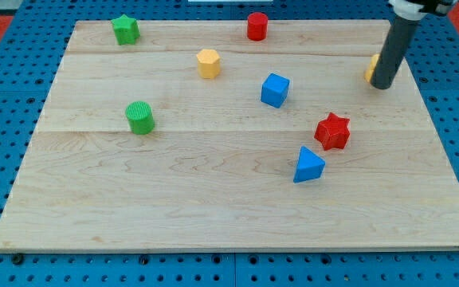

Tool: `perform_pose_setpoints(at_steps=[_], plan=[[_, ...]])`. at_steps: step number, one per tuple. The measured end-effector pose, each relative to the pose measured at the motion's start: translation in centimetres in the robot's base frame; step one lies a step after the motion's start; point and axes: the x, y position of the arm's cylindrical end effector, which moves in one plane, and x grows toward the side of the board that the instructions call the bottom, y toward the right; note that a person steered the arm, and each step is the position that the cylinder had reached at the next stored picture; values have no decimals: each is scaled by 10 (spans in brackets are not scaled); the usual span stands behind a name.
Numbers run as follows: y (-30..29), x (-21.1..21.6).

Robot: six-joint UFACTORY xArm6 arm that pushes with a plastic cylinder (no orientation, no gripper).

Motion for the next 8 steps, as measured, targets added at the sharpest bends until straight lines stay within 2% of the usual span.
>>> perform_pose_setpoints(at_steps=[1, 3, 4, 5, 6, 7, 8], plan=[[-5, -32], [6, -35], [11, -22], [70, -29], [59, -43], [-10, -51], [-52, -90]])
